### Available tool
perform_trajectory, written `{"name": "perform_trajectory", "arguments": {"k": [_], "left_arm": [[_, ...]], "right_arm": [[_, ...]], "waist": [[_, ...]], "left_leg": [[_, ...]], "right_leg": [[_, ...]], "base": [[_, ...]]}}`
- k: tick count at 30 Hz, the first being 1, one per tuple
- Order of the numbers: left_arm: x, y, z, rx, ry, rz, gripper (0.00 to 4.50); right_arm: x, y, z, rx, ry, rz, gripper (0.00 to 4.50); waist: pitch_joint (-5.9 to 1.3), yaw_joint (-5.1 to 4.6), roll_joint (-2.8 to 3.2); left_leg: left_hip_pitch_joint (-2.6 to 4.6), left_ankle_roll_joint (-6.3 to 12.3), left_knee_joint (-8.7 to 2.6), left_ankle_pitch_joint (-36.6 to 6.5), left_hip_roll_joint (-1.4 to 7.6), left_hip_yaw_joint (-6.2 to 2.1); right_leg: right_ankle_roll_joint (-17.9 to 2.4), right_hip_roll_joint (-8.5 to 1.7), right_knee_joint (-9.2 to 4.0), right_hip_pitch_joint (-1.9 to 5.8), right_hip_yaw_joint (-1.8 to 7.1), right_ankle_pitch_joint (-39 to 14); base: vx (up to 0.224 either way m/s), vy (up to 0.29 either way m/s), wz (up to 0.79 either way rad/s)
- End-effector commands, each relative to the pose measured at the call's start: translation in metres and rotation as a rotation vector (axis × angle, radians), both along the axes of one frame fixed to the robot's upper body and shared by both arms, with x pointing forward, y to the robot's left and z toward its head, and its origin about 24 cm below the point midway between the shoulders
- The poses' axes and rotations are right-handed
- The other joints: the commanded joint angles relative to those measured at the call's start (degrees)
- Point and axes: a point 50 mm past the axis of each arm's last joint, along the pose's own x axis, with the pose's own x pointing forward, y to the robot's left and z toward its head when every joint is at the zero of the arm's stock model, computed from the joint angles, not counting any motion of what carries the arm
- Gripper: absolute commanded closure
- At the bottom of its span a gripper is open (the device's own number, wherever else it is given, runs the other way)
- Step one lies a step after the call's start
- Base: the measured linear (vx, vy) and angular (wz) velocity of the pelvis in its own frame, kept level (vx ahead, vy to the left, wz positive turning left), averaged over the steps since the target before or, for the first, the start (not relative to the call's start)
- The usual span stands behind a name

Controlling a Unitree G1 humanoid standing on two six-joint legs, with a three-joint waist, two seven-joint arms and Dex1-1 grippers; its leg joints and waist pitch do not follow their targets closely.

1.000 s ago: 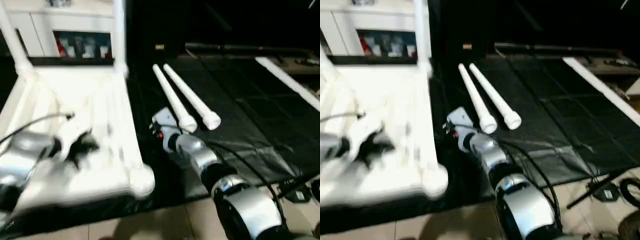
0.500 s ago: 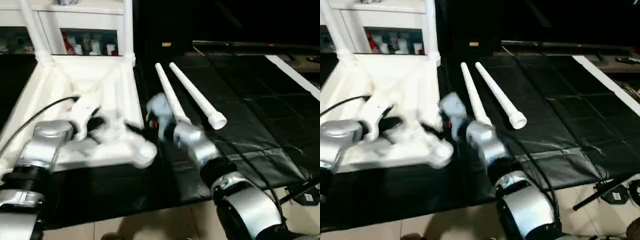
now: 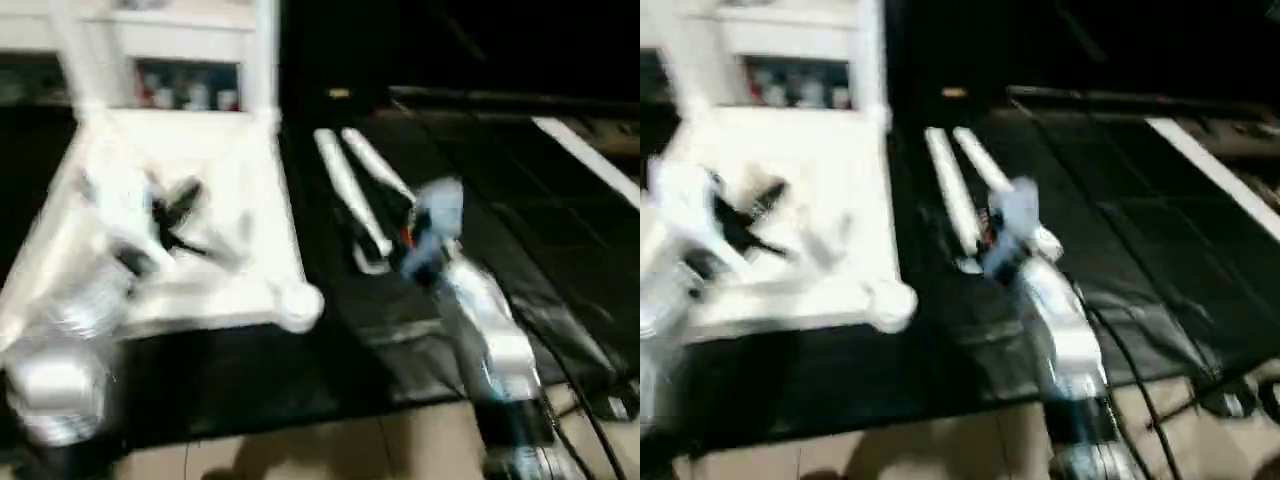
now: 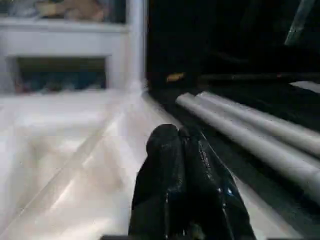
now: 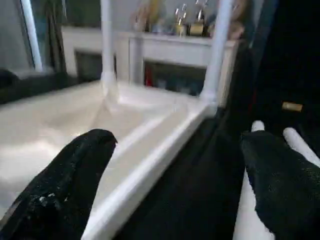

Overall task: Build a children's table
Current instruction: Rotate table base

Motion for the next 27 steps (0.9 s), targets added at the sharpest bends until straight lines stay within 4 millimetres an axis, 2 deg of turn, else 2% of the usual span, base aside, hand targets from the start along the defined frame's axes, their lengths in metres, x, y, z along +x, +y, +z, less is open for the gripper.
{"name": "perform_trajectory", "arguments": {"k": [1, 2, 3, 4, 5, 6, 7, 8, 9, 10, 11, 12, 13, 14, 15, 16, 17, 18, 20, 21, 22, 23, 24, 25, 27], "left_arm": [[-0.002, -0.009, 0.002, 0.010, -0.038, 0.053, 4.42], [-0.002, -0.010, 0.002, 0.009, -0.036, 0.057, 4.42], [-0.002, -0.012, 0.001, 0.007, -0.031, 0.063, 4.42], [-0.003, -0.011, 0.001, -0.014, -0.013, 0.080, 4.42], [-0.004, -0.011, -0.001, -0.009, 0.012, 0.090, 4.42], [-0.004, -0.011, -0.001, -0.009, 0.012, 0.090, 4.42], [-0.004, -0.010, -0.001, -0.001, 0.011, 0.094, 4.42], [-0.006, -0.010, -0.002, 0.000, 0.022, 0.103, 4.42], [-0.007, -0.009, -0.003, -0.003, 0.030, 0.111, 4.42], [-0.009, -0.009, -0.004, 0.001, 0.039, 0.113, 4.42], [-0.010, -0.008, -0.006, 0.005, 0.048, 0.114, 4.42], [-0.010, -0.008, -0.006, 0.012, 0.048, 0.114, 4.42], [-0.011, -0.008, -0.006, 0.039, 0.032, 0.105, 4.42], [-0.011, -0.008, -0.005, 0.044, 0.028, 0.103, 4.42], [-0.012, -0.009, -0.005, 0.060, 0.021, 0.095, 4.42], [-0.011, -0.009, -0.005, 0.066, 0.021, 0.091, 4.42], [-0.011, -0.014, -0.003, 0.103, 0.013, 0.055, 4.42], [-0.010, -0.016, -0.004, 0.118, 0.022, 0.047, 4.42], [-0.010, -0.017, -0.005, 0.126, 0.032, 0.046, 4.42], [-0.010, -0.017, -0.006, 0.117, 0.035, 0.048, 4.42], [-0.010, -0.016, -0.009, 0.116, 0.044, 0.060, 4.42], [-0.010, -0.016, -0.011, 0.106, 0.052, 0.064, 4.42], [-0.010, -0.016, -0.011, 0.106, 0.052, 0.064, 4.42], [-0.009, -0.016, -0.012, 0.094, 0.053, 0.063, 4.42], [-0.008, -0.018, -0.011, 0.081, 0.054, 0.059, 4.42]], "right_arm": [[-0.003, -0.005, 0.006, -0.014, -0.034, -0.045, 0.00], [-0.004, -0.005, 0.006, -0.013, -0.030, -0.048, 0.00], [-0.005, -0.006, 0.006, -0.010, -0.022, -0.053, 0.00], [-0.007, -0.010, 0.004, -0.008, 0.013, -0.065, 0.00], [-0.008, -0.019, 0.000, -0.002, 0.059, -0.127, 0.00], [-0.008, -0.019, 0.000, -0.002, 0.059, -0.127, 0.00], [-0.007, -0.023, -0.001, -0.011, 0.065, -0.148, 0.00], [-0.008, -0.026, -0.002, -0.019, 0.071, -0.171, 0.00], [-0.009, -0.027, -0.003, -0.026, 0.074, -0.183, 0.00], [-0.010, -0.028, -0.003, -0.029, 0.070, -0.180, 0.00], [-0.011, -0.028, -0.003, -0.031, 0.065, -0.176, 0.00], [-0.011, -0.030, -0.003, -0.024, 0.064, -0.193, 0.00], [-0.011, -0.032, -0.005, -0.027, 0.087, -0.218, 0.00], [-0.011, -0.032, -0.006, -0.029, 0.093, -0.223, 0.00], [-0.012, -0.033, -0.007, -0.034, 0.101, -0.233, 0.00], [-0.012, -0.033, -0.007, -0.036, 0.101, -0.237, 0.00], [-0.012, -0.036, -0.007, -0.015, 0.076, -0.287, 0.00], [-0.012, -0.038, -0.007, -0.006, 0.077, -0.330, 0.00], [-0.012, -0.040, -0.007, -0.001, 0.085, -0.359, 0.00], [-0.013, -0.039, -0.006, 0.014, 0.101, -0.365, 0.00], [-0.012, -0.039, -0.006, 0.013, 0.125, -0.378, 0.00], [-0.011, -0.039, -0.006, 0.002, 0.137, -0.404, 0.00], [-0.011, -0.039, -0.006, 0.002, 0.137, -0.404, 0.00], [-0.009, -0.038, -0.003, 0.034, 0.148, -0.424, 0.00], [-0.007, -0.039, -0.001, 0.017, 0.141, -0.446, 0.00]], "waist": [[-3.64, -1.67, 2.55], [-3.43, -2.37, 3.15], [-3.17, -2.43, 3.07], [-2.92, -2.04, 3.02], [-2.32, -1.51, 1.95], [-2.20, -0.52, 0.59], [-0.29, 1.25, -0.85], [-1.89, 0.00, -2.32], [-2.91, 1.33, -2.25], [-3.18, 1.91, -2.46], [-3.45, 2.96, -2.41], [-3.21, 3.29, -2.12], [-3.73, 2.24, -0.79], [-3.80, 1.67, 0.26], [-4.08, 0.44, 0.93], [-3.81, 0.74, 0.75], [-3.70, 1.03, 0.65], [-3.27, 1.33, 0.30], [-2.99, 1.43, 0.06], [-2.75, 1.45, 0.76], [-2.51, 1.19, 0.53], [-2.35, 0.80, 0.87], [-2.35, 0.80, 0.87], [-2.53, 0.42, 0.69], [-2.73, 0.38, 0.37]], "left_leg": [[1.51, 6.30, -8.11, -23.69, 4.74, -6.69], [3.04, 9.50, -8.63, -25.04, 5.31, -9.68], [3.01, 10.46, -9.06, -25.41, 5.12, -10.57], [2.52, 10.34, -9.58, -26.95, 4.57, -11.08], [-0.52, 8.54, -8.75, -26.20, -0.40, -8.79], [-2.24, 5.44, -5.66, -24.26, -3.50, -6.49], [2.87, 1.69, 10.72, -9.42, -4.76, -0.38], [-3.00, 1.30, 11.43, -10.51, -3.87, 0.55], [-3.61, 1.69, 9.86, -11.60, -3.34, 0.65], [-3.75, 3.53, 9.32, -12.75, -2.44, 0.42], [0.09, 4.80, 6.48, -13.75, -1.82, 0.80], [0.38, 5.62, 4.55, -11.05, -1.42, 0.54], [3.68, 8.59, -1.56, 1.72, 1.00, 1.02], [6.09, 10.09, -2.60, 5.35, 3.86, -0.50], [7.71, 12.33, -1.88, 11.79, 6.53, -1.01], [6.44, 11.47, -1.74, 8.09, 5.33, 0.54], [6.02, 10.51, -1.75, 6.17, 4.28, 1.29], [4.50, 6.66, -2.72, -2.65, 2.97, 2.63], [4.34, 4.15, -3.20, -8.30, 2.85, 2.84], [4.66, 2.38, -3.57, -12.20, 2.82, 2.87], [4.73, 1.82, -3.77, -14.02, 2.84, 2.94], [4.69, 0.85, -3.98, -17.11, 2.64, 2.61], [4.69, 0.85, -3.98, -17.11, 2.64, 2.61], [4.51, 1.06, -3.90, -16.55, 2.25, 2.64], [4.20, 1.80, -3.85, -13.97, 2.06, 2.73]], "right_leg": [[-10.15, -0.63, 0.53, 2.46, 2.38, -11.05], [-13.76, 0.58, 3.30, 0.59, 2.99, -11.90], [-14.93, 0.93, 4.12, 0.24, 3.62, -13.09], [-15.73, 1.09, 4.85, 0.16, 4.27, -14.23], [-15.39, -0.51, 2.19, 1.67, 6.77, -14.52], [-13.96, -3.90, -1.90, 1.78, 8.83, -18.63], [-2.58, -14.24, -13.69, -3.42, 6.44, -53.08], [9.81, -13.37, -9.06, 2.83, 6.29, -53.26], [12.35, -13.54, -7.20, 5.16, 7.53, -45.30], [13.65, -15.41, -6.39, 5.55, 8.46, -37.39], [5.34, -14.09, -6.25, 4.46, 13.47, -30.52], [-0.34, -12.82, -6.17, 5.69, 13.00, -25.09], [-8.15, -5.65, -2.86, 3.26, 8.68, -4.83], [-7.93, -3.72, -1.19, 1.59, 7.25, -1.56], [-7.14, -4.12, -0.14, -0.91, 7.43, 2.26], [-8.05, -5.55, -1.28, 0.21, 8.30, 2.94], [-8.86, -6.03, -1.55, 0.71, 8.69, 3.14], [-8.80, -6.53, -2.62, 2.43, 9.11, -3.19], [-7.02, -6.51, -3.49, 2.75, 8.98, -10.16], [-5.23, -6.38, -4.15, 2.37, 8.87, -16.04], [-4.44, -6.16, -4.66, 2.18, 8.79, -18.51], [-2.15, -6.16, -5.22, 2.27, 8.63, -23.12], [-2.15, -6.16, -5.22, 2.27, 8.63, -23.12], [-0.31, -6.17, -5.69, 2.34, 8.54, -24.68], [0.73, -6.01, -5.73, 2.34, 8.45, -23.55]], "base": [[0.029, -0.081, 0.51], [0.029, -0.081, 0.51], [0.033, -0.125, 0.65], [-0.005, -0.168, 0.68], [-0.005, -0.168, 0.68], [-0.039, -0.160, 0.72], [-0.105, -0.127, 0.49], [-0.105, -0.127, 0.49], [-0.025, -0.094, 0.29], [0.034, -0.070, 0.46], [0.034, -0.070, 0.46], [-0.027, -0.063, 0.47], [-0.017, -0.040, 0.30], [-0.017, -0.040, 0.30], [-0.007, -0.004, 0.23], [0.000, 0.000, 0.00], [0.000, 0.000, 0.00], [0.000, 0.000, 0.00], [-0.064, 0.003, 0.01], [-0.062, 0.001, 0.02], [0.000, 0.000, 0.00], [0.000, 0.000, 0.00], [0.000, 0.000, 0.00], [0.000, 0.000, 0.00], [0.000, 0.000, 0.00]]}}
